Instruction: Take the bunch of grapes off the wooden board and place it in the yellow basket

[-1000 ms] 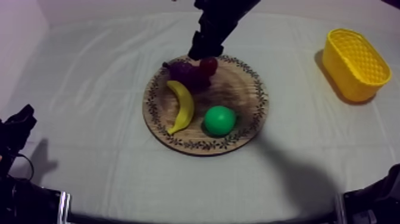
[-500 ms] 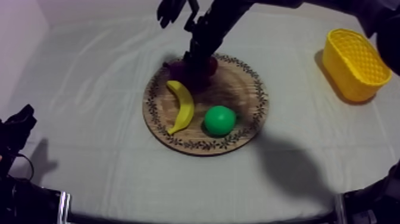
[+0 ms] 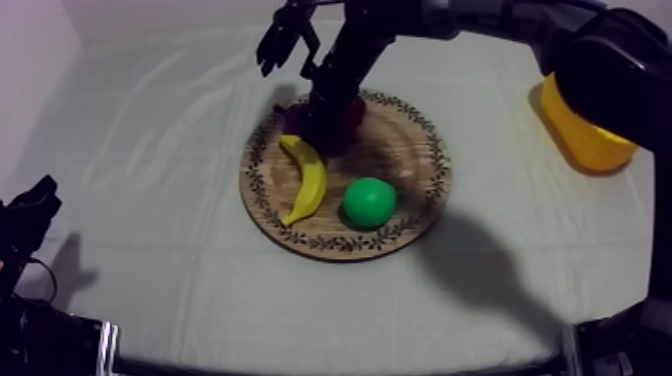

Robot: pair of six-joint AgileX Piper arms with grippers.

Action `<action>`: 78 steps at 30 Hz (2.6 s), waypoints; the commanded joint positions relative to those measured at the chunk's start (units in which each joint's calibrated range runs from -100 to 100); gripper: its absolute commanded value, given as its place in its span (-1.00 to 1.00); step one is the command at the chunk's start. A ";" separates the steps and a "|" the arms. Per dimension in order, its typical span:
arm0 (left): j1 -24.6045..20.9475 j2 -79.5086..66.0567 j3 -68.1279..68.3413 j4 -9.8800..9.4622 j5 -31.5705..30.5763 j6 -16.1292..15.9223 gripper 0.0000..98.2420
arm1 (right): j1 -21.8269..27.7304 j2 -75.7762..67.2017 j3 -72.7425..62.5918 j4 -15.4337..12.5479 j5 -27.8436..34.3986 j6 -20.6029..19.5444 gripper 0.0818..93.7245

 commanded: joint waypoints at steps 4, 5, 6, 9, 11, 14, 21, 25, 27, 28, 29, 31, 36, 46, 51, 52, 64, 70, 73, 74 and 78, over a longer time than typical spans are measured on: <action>-0.03 0.05 0.00 0.02 -0.01 0.02 -1.00 | -0.06 2.19 -1.79 0.29 0.40 -0.08 0.58; -0.03 0.05 0.00 0.02 -0.01 0.02 -1.00 | -0.12 2.62 -2.09 0.35 0.43 -0.11 0.57; -0.03 0.05 0.00 0.02 -0.01 0.02 -1.00 | -0.20 3.02 -2.33 0.41 0.50 -0.13 0.56; -0.03 0.05 0.00 0.02 -0.01 0.02 -1.00 | -0.44 4.10 -2.97 0.59 0.73 -0.20 0.52; -0.03 0.05 0.00 0.02 -0.01 0.02 -1.00 | -0.57 4.62 -3.22 0.66 0.92 -0.26 0.47; -0.03 0.05 0.00 0.02 -0.01 0.02 -1.00 | -0.72 5.05 -3.28 0.67 1.17 -0.27 0.37; -0.03 0.05 0.00 0.02 -0.01 0.02 -1.00 | -1.01 4.60 -2.27 0.75 1.53 -0.22 -0.05; -0.03 0.05 0.00 0.02 -0.01 0.02 -1.00 | -0.93 2.10 0.07 0.53 1.90 0.08 -0.17; -0.03 0.05 0.00 0.02 -0.01 0.02 -1.00 | -0.85 0.16 1.82 0.42 2.16 0.21 -0.18; -0.03 0.05 0.00 0.02 -0.01 0.02 -1.00 | -0.78 -1.02 2.87 0.35 2.27 0.28 -0.19; -0.03 0.05 0.00 0.02 -0.01 0.02 -1.00 | -0.71 -2.30 4.01 0.27 2.37 0.35 -0.19; -0.03 0.05 0.00 0.02 -0.01 0.02 -1.00 | -0.54 -5.16 6.50 0.10 2.62 0.47 -0.19; -0.03 0.05 0.00 0.02 -0.01 0.02 -1.00 | -0.01 -12.80 12.26 -0.17 4.15 0.50 -0.19; -0.03 0.05 0.00 0.02 -0.01 0.02 -1.00 | 2.23 -28.85 23.83 0.10 5.07 -0.03 -0.19; -0.03 0.05 0.00 0.02 -0.01 0.02 -1.00 | 3.75 -36.41 28.65 0.70 5.57 -1.45 -0.20; -0.03 0.05 0.00 0.02 -0.01 0.02 -1.00 | 4.18 -37.82 29.49 0.74 5.65 -1.68 -0.20; -0.03 0.05 0.00 0.02 -0.01 0.02 -1.00 | 14.56 -46.03 33.59 0.80 3.89 -4.70 -0.19; -0.03 0.05 0.00 0.02 -0.01 0.02 -1.00 | 21.71 -45.00 33.31 1.65 0.98 -5.81 -0.17; -0.03 0.05 0.00 0.02 -0.01 0.02 -1.00 | 25.27 -43.52 33.14 2.01 -0.44 -6.10 -0.15; -0.03 0.05 0.00 0.02 -0.01 0.02 -1.00 | 26.39 -42.82 32.93 2.08 -0.85 -6.14 -0.15; -0.03 0.05 0.00 0.02 -0.01 0.02 -1.00 | 30.23 -39.25 31.47 2.86 -2.04 -6.97 -0.13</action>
